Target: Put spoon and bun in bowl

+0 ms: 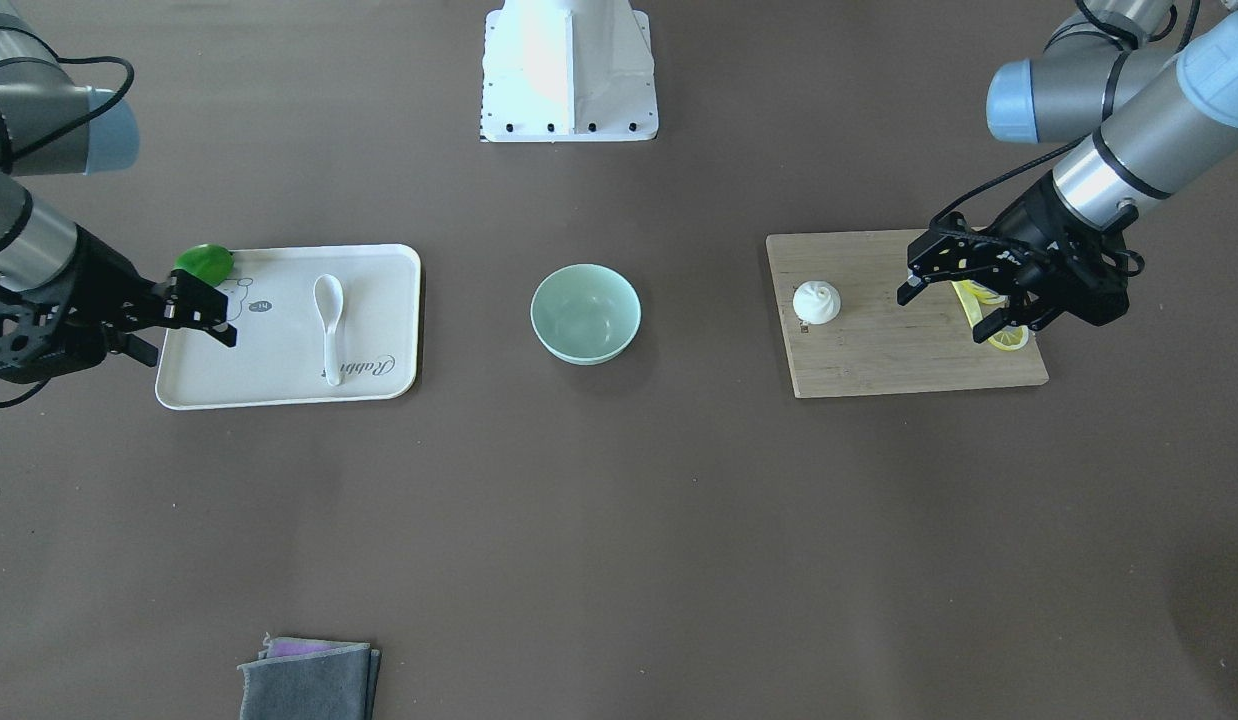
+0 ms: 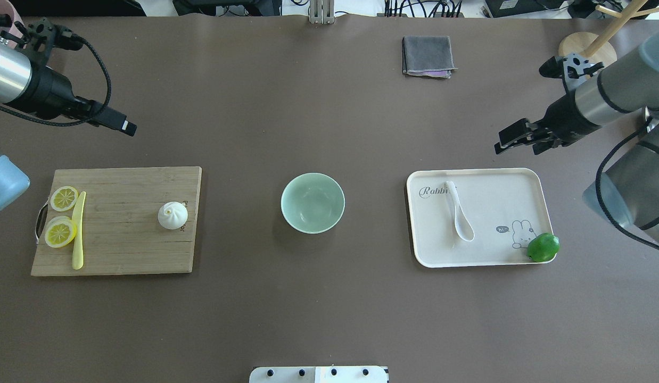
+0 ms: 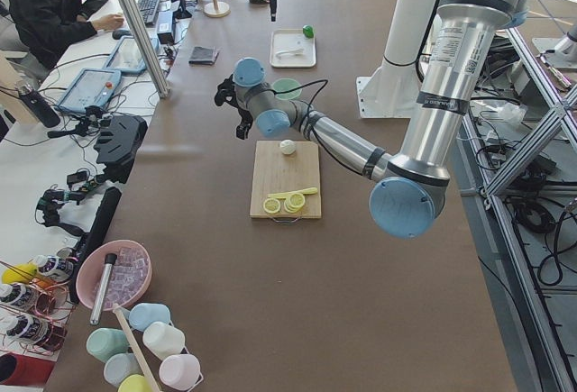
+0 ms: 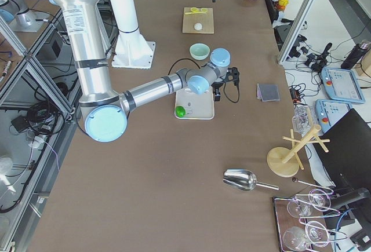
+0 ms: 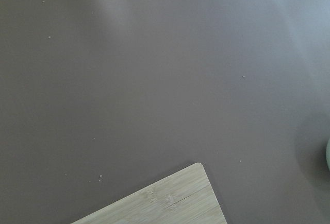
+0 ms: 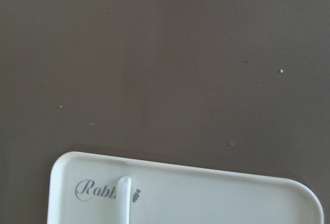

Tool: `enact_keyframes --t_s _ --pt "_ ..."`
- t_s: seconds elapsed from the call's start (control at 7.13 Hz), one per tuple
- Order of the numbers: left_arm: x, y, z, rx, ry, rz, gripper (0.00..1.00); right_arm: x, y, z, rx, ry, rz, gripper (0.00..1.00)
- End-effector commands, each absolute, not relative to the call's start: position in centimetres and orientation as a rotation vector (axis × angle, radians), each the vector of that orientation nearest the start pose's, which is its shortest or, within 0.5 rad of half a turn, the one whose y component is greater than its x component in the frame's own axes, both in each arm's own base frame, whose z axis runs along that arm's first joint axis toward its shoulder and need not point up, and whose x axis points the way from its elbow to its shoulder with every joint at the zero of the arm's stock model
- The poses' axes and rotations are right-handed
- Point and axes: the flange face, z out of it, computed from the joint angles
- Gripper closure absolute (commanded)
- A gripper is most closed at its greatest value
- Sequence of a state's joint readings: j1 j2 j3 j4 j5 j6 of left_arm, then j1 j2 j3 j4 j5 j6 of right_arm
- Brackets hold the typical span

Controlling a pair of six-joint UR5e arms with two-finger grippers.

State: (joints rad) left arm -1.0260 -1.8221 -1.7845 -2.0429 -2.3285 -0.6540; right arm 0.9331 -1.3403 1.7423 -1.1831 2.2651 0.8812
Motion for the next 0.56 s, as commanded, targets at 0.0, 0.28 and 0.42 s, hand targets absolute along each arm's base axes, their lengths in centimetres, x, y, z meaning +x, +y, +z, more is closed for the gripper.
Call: enact_keyframes --t_s 0.0,0.28,0.42 --pt "27.5 -51.2 36.3 0.402 1.055 0.287 0.02 -36.3 -48.1 38.8 0.099 -0.959 -0.045 0.0" --pt "29.1 -50.4 36.4 0.392 1.053 0.301 0.02 -39.5 -46.2 40.0 0.096 -0.915 -0.066 0.01" --pt "29.4 -50.7 37.0 0.381 1.048 0.298 0.02 -40.7 -45.4 40.5 0.091 -0.896 -0.079 0.02"
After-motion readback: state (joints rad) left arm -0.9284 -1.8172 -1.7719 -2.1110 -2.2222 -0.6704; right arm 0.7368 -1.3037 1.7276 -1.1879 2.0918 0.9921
